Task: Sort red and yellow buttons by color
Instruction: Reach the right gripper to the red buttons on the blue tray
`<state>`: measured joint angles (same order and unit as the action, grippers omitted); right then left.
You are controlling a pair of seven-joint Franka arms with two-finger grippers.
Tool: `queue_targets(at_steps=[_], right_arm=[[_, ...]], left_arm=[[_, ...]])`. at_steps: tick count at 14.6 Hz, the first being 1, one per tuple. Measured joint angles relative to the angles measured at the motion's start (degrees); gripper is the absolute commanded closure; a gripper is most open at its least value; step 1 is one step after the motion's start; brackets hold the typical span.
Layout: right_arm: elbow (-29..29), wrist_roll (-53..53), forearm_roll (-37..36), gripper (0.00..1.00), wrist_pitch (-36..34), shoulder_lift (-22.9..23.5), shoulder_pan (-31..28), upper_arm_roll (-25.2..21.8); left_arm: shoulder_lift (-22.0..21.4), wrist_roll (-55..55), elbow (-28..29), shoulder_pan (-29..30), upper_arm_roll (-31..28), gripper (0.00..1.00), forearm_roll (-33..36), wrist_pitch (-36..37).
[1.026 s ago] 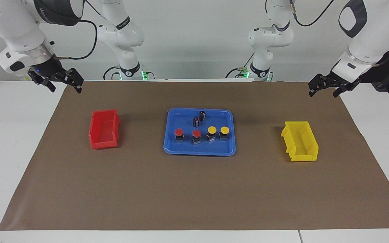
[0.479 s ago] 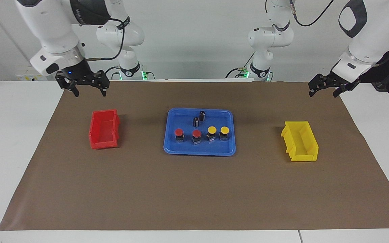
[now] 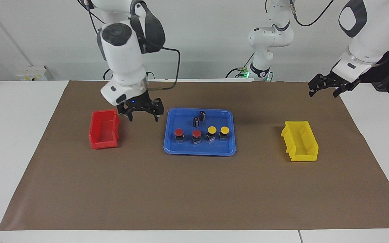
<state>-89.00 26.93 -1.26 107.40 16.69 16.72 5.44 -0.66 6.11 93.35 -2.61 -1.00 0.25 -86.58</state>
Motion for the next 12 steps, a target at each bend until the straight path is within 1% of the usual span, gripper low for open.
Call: queue_targets(at_steps=[2, 6, 9, 12], right_arm=[[-3.6, 2.3, 0.0, 0.00, 5.1, 1.9, 2.0, 0.0], [-8.8, 3.9, 0.0, 0.00, 11.4, 3.3, 4.2, 0.0], [-11.8, 3.9, 0.0, 0.00, 14.8, 3.3, 5.4, 0.0], [-13.4, 3.9, 0.0, 0.00, 15.3, 3.3, 6.2, 0.0]], left_arm=[[0.0, 0.0, 0.0, 0.0, 0.0, 0.00, 0.0, 0.0], [0.0, 0.0, 0.0, 0.0, 0.0, 0.00, 0.0, 0.0], [0.0, 0.0, 0.0, 0.0, 0.0, 0.00, 0.0, 0.0], [0.0, 0.0, 0.0, 0.0, 0.0, 0.00, 0.0, 0.0]])
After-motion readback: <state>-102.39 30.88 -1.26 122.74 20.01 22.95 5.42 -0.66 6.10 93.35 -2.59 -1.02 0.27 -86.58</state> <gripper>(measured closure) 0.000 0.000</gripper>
